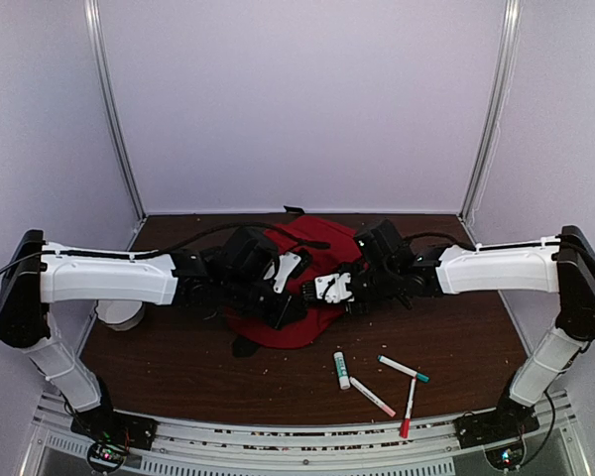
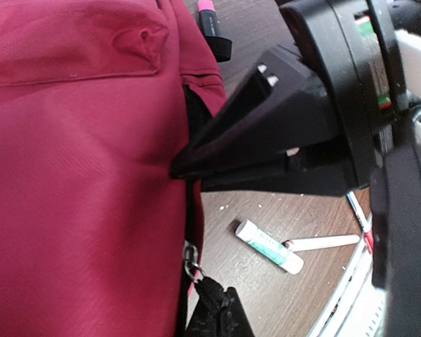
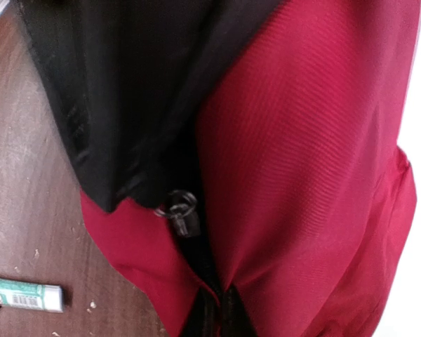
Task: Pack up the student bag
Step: Hold the largest pocket of the student bag, then zip the largest pocket of the bag in the student bag.
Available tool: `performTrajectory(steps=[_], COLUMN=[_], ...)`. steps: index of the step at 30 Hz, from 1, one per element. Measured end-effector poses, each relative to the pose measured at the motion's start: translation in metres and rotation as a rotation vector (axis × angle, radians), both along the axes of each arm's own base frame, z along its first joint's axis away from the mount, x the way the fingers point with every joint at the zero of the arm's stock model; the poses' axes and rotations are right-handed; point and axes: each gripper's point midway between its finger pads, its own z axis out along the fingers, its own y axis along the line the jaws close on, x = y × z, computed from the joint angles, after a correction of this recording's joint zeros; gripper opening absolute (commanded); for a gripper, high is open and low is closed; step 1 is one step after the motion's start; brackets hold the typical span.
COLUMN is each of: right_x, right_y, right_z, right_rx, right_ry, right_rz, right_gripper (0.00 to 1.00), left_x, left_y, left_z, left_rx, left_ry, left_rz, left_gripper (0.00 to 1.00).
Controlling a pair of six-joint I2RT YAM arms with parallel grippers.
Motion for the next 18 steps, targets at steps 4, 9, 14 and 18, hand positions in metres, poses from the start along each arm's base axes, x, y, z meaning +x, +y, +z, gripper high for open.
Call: performTrajectory(steps=[4, 9, 14, 18], right_x=[-0.002, -0.012, -0.002, 0.016], right_y=[-0.005, -0.023, -0.052, -0.083], right_z=[-0.007, -0.015, -0.019, -0.021], right_rx=[-0.03, -0.066, -0.094, -0.116], right_ry=[-0.025, -0.058, -0.05, -0.043], right_rz=[0.017, 0.037, 0.006, -0.056], right_gripper=[0.0, 0.0, 0.0, 0.0], left_x=[0.001, -0.002, -0.001, 0.0], left_y=[0.008, 0.023, 0.034, 0.04], left_z=[-0.003, -0.013, -0.013, -0.006], left_rx=[0.018, 0.068, 0.089, 0.085], left_ry=[0.006, 0.016, 0.002, -0.019], left_rz=[0.009, 0.018, 0.025, 0.034], left_gripper=[0.0, 0.0, 0.0, 0.0])
